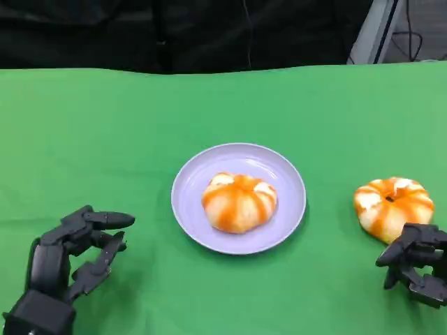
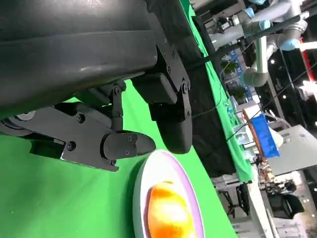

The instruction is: Grasp the bread from the table and place it into the plate.

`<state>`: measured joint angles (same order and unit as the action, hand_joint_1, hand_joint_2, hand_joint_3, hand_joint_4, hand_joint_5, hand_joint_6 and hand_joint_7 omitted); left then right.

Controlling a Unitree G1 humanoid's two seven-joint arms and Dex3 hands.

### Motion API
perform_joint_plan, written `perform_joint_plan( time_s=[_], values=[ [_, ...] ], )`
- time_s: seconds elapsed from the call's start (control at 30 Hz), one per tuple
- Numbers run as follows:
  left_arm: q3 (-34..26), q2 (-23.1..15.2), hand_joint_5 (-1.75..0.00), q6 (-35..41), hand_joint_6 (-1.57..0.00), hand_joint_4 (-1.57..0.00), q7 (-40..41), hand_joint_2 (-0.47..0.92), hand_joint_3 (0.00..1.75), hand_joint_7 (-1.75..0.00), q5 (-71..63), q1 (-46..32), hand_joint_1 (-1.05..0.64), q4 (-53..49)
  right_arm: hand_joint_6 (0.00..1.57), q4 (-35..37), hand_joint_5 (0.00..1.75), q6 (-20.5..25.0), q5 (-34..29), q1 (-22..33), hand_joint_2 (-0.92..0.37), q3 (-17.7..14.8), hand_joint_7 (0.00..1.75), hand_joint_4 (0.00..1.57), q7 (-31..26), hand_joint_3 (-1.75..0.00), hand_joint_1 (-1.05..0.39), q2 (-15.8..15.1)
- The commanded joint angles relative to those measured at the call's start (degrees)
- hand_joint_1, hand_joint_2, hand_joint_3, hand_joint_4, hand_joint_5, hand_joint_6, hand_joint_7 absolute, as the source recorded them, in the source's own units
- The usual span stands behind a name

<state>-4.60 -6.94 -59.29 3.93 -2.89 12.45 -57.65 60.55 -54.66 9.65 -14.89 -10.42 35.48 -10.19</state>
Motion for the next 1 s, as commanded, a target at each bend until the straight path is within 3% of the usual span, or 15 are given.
perform_joint_plan(
  time_s=[0.03, 0.47, 1.0],
  values=[
    [-0.7, -0.4, -1.57, -0.1, -0.73, -0.65, 1.9, 0.92, 0.51, -1.09, -1.3, 0.0, -0.08, -0.5, 0.91, 0.5, 1.43, -0.5, 0.5, -0.4, -0.82, -0.5, 1.02, 0.86, 0.1, -0.67, 0.11, -1.1],
    [-1.3, -0.4, -1.62, 1.1, -0.66, -0.71, 4.5, 0.92, 0.54, -1.37, -2.5, -0.2, -0.10, -0.9, 0.92, 0.4, 1.42, -0.4, 0.3, -0.4, -0.81, -0.5, 1.02, 0.88, -0.6, -0.69, 0.11, -1.3],
    [-1.3, -0.3, -1.66, 1.3, -0.64, -0.68, 5.1, 0.92, 0.53, -1.39, -3.0, -0.1, -0.12, -1.2, 0.93, 0.7, 1.40, -0.6, 0.8, -0.7, -0.81, -0.7, 1.01, 0.88, -0.1, -0.69, 0.12, -1.1]
  ],
)
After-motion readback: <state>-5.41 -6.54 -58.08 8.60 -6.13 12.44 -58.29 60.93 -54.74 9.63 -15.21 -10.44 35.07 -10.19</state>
